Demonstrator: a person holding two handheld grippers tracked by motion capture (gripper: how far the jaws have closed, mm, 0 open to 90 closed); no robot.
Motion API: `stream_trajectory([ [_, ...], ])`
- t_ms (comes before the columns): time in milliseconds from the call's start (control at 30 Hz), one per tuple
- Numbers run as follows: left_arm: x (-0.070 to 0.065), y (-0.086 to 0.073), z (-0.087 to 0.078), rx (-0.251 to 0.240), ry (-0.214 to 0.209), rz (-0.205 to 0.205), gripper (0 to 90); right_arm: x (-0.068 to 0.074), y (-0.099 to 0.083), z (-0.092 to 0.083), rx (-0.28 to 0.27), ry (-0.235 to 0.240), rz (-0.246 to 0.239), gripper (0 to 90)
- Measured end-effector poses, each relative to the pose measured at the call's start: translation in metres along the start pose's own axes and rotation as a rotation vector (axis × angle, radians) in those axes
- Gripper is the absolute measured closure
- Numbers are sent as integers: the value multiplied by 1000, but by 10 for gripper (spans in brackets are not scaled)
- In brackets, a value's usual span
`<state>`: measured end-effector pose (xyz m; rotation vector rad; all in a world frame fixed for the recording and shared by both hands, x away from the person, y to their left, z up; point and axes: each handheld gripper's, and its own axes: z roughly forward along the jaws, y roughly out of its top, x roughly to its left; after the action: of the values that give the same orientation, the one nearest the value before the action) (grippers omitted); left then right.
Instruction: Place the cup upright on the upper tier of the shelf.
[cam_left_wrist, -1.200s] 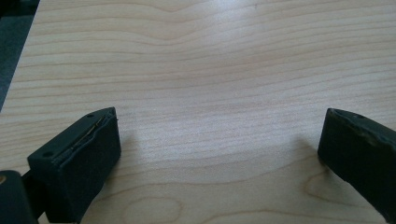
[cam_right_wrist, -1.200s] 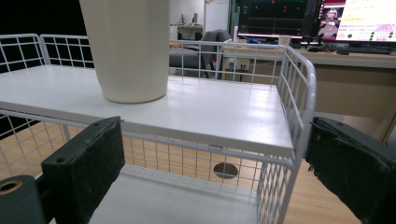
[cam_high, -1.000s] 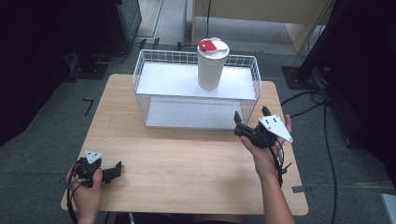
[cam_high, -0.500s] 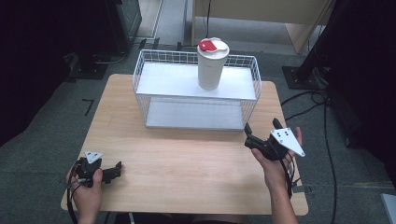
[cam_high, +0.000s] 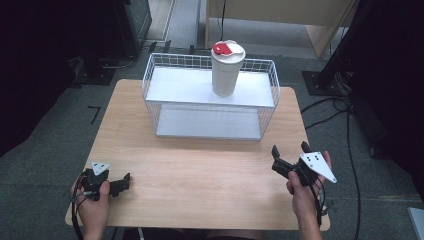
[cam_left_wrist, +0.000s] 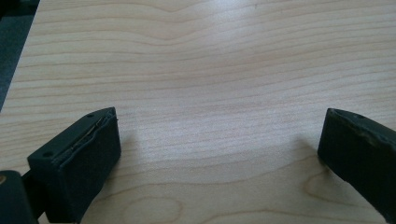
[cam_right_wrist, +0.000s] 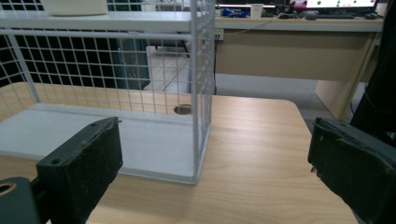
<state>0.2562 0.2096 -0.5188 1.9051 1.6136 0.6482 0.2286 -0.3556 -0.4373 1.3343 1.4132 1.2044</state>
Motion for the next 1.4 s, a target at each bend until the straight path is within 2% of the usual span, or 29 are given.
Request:
stream_trajectory([
  [300,0,0,0,0,0,0,0,-22,-24,-13,47,-55,23,32],
  [567,0,0,0,0,0,0,0,-42,-56,-25,128,-106,18,32],
  [1067,0,0,0,0,0,0,0,-56,-82,-37,247,-130,18,32],
  [1233,0,0,0,0,0,1,0,-58,-89,-34,339,-134,11,28],
  [1300,0,0,0,0,0,1,0,-59,-89,-34,342,-132,14,25],
  [1400,0,0,0,0,0,0,0,-60,-89,-32,388,-142,27,25],
])
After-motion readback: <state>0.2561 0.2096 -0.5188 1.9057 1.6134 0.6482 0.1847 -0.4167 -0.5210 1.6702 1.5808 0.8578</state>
